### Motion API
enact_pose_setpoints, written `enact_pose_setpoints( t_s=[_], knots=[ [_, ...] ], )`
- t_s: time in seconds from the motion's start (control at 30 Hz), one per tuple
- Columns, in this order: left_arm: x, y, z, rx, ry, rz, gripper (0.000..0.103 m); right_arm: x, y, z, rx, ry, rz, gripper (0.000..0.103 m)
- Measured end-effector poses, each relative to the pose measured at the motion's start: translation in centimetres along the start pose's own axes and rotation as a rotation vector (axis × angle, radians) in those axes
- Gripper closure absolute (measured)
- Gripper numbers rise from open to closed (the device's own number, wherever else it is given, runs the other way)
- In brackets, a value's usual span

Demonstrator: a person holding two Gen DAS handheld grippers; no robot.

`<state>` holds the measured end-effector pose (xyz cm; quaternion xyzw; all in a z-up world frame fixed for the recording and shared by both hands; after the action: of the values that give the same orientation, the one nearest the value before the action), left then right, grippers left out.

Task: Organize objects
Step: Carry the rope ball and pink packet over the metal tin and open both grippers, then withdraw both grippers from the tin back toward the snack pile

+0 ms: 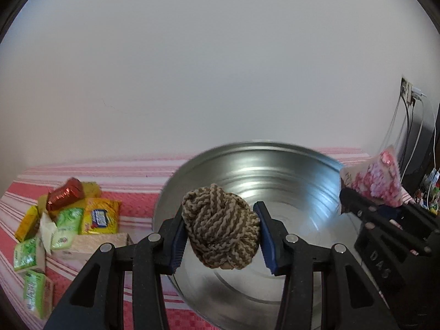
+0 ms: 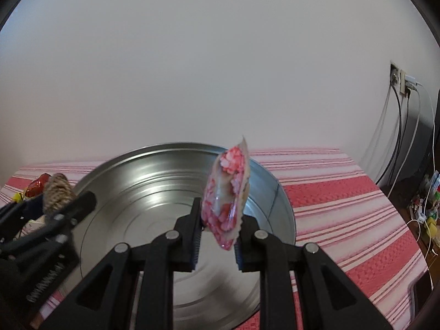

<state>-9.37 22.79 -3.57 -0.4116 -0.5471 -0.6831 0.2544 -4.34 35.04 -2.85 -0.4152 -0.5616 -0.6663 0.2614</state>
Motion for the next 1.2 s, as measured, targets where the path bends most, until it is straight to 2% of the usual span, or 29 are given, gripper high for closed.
enact_pose_setpoints(
  t_s=[0.33,0.47,0.5,0.53,0.57,0.6,0.63,0.73,0.83,0.9,1.2],
  knots=[
    [-0.2,-1.4,-1.0,0.035,-0.014,-0.02,0.054,-0.1,0.0,-0.6,0.006,0.012,-0.012,0.084],
    [-0.4,-1.5,-1.1,0.041,-0.014,-0.014,0.049,-0.3,-1.4,1.0,0.012,0.002,-0.017,0.079],
    [-0.3,-1.2,-0.9,0.043,-0.019,-0.008,0.041,-0.3,-1.3,1.0,0.009,-0.003,-0.014,0.07],
    [-0.2,-0.6,-0.8,0.058,-0.019,0.004,0.033,-0.2,-1.1,1.0,0.007,-0.007,-0.007,0.052],
    [-0.1,-0.3,-0.9,0.081,-0.018,0.02,0.028,-0.1,-0.8,1.1,0.004,-0.007,0.006,0.04],
    [0.0,0.0,-1.0,0.093,-0.018,0.036,0.016,0.1,-0.4,1.1,-0.005,-0.007,0.025,0.037],
    [0.3,0.5,-1.1,0.105,-0.016,0.061,0.012,0.4,0.1,1.2,-0.027,-0.006,0.051,0.031],
    [0.7,1.1,-1.5,0.123,-0.013,0.091,0.012,1.1,1.4,1.8,-0.04,-0.025,0.128,0.012],
    [0.6,1.6,-1.3,0.132,-0.01,0.085,0.012,1.4,2.3,2.4,-0.048,-0.06,0.181,0.008],
    [0.4,1.5,-1.4,0.139,-0.009,0.071,0.012,1.6,2.3,2.7,-0.046,-0.082,0.187,0.008],
    [0.5,1.2,-2.1,0.156,0.006,0.06,0.012,0.8,0.9,3.6,-0.035,-0.13,0.127,0.007]
  ],
)
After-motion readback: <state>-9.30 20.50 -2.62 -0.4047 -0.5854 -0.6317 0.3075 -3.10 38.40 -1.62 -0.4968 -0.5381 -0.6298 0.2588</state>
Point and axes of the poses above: each gripper's, at about its wrist camera, not at the fingertips, and y roughly against the way its jaws point, z to its right, x to its top, the point moved 7 cm from there along -y, roughly the way its jaws point, and after that the axes turned 2 degrees about y, right-handed, at the moved point
